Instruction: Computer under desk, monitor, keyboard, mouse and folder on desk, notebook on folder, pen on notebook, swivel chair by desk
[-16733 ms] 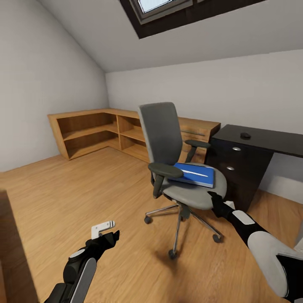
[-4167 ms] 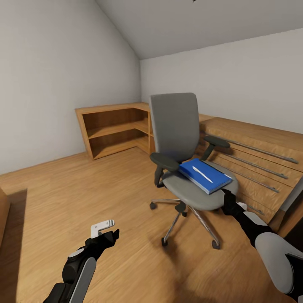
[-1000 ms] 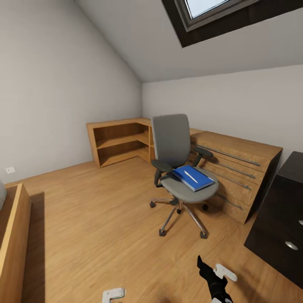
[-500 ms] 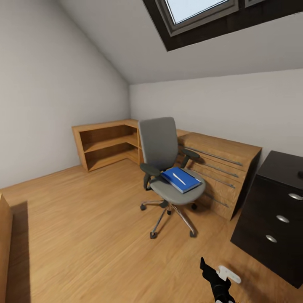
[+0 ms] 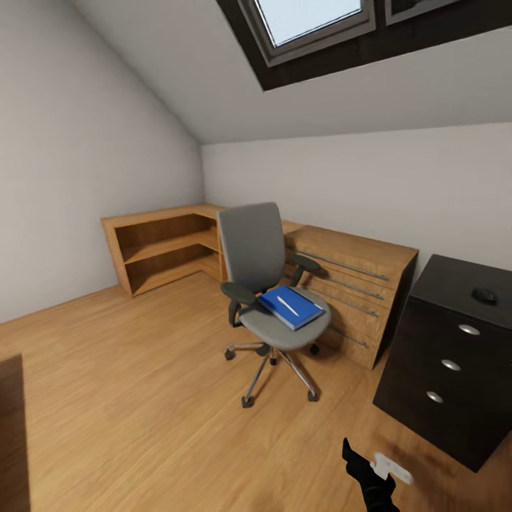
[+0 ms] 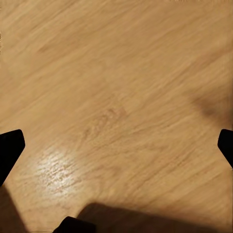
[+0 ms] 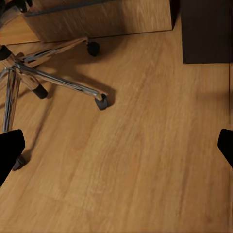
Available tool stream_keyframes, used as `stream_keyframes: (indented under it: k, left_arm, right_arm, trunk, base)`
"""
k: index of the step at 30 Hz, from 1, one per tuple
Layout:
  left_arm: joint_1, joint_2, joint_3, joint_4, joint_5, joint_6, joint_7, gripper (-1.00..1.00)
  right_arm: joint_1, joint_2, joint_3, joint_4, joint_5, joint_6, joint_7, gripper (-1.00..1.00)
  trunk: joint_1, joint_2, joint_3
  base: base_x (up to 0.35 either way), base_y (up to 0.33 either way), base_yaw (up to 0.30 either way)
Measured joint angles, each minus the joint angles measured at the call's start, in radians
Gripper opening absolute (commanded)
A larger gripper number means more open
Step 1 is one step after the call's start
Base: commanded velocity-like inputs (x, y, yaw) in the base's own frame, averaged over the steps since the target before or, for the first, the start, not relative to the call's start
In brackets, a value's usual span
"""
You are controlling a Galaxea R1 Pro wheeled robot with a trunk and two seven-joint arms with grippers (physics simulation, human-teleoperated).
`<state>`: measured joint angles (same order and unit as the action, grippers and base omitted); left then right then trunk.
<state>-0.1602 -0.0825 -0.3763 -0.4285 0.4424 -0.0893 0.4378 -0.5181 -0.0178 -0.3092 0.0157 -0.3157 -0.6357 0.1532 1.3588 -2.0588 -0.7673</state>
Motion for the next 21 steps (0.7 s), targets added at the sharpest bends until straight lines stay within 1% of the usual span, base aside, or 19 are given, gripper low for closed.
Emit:
stream_keyframes:
  k: [1, 2, 3, 4, 5, 6, 9, 13, 17, 21]
  left_arm:
    - [0.000, 0.000, 0.000, 0.000, 0.002, 0.000, 0.000, 1.00]
    - [0.000, -0.001, 0.001, 0.001, 0.006, -0.001, 0.000, 1.00]
    - [0.000, -0.001, 0.001, 0.001, 0.008, -0.002, 0.000, 1.00]
    - [0.000, -0.001, 0.001, 0.001, 0.008, -0.002, 0.000, 1.00]
    - [0.000, -0.001, 0.001, 0.001, 0.008, -0.002, 0.000, 1.00]
    - [0.000, -0.001, 0.000, 0.001, 0.008, -0.003, 0.000, 1.00]
    - [0.000, -0.001, 0.000, 0.002, 0.008, -0.003, 0.000, 1.00]
    - [0.000, -0.001, 0.001, 0.002, 0.009, -0.004, -0.001, 1.00]
    - [0.000, -0.001, 0.000, 0.003, 0.008, -0.005, 0.000, 1.00]
    - [0.000, -0.002, 0.000, 0.003, 0.003, -0.007, 0.001, 1.00]
  right_arm:
    - [0.002, -0.002, 0.000, 0.000, 0.000, -0.001, 0.001, 1.00]
    - [0.008, -0.011, 0.000, 0.000, 0.017, -0.010, 0.004, 1.00]
    - [0.011, -0.013, 0.004, 0.000, 0.096, -0.019, 0.005, 1.00]
    - [0.011, -0.013, 0.003, 0.001, 0.118, -0.020, 0.005, 1.00]
    - [0.012, -0.012, 0.004, 0.002, 0.154, -0.021, 0.003, 1.00]
    - [0.012, -0.010, 0.004, 0.003, 0.179, -0.020, 0.001, 1.00]
    - [0.013, -0.006, 0.003, 0.003, 0.201, -0.018, -0.001, 1.00]
    - [0.013, -0.002, 0.004, 0.004, 0.217, -0.018, -0.002, 1.00]
    - [0.013, 0.002, 0.004, 0.004, 0.222, -0.019, -0.002, 1.00]
    - [0.013, 0.004, 0.004, 0.005, 0.222, -0.022, -0.002, 1.00]
  trunk:
    - [-0.004, 0.007, 0.003]
    - [-0.008, 0.014, 0.006]
    - [-0.012, 0.021, 0.009]
    - [-0.015, 0.028, 0.013]
    - [-0.019, 0.035, 0.016]
    - [-0.023, 0.042, 0.019]
    - [-0.035, 0.063, 0.028]
    - [-0.050, 0.091, 0.041]
    - [-0.065, 0.119, 0.053]
    - [-0.081, 0.147, 0.066]
  base:
    - [0.000, 0.000, -0.005]
    - [0.000, 0.000, -0.002]
    - [0.000, 0.000, -0.001]
    - [0.000, 0.000, 0.000]
    - [0.000, 0.000, 0.000]
    - [0.000, 0.000, 0.000]
    - [0.000, 0.000, 0.000]
    - [0.000, 0.000, 0.000]
    - [0.000, 0.000, -0.016]
    - [0.000, 0.000, -0.172]
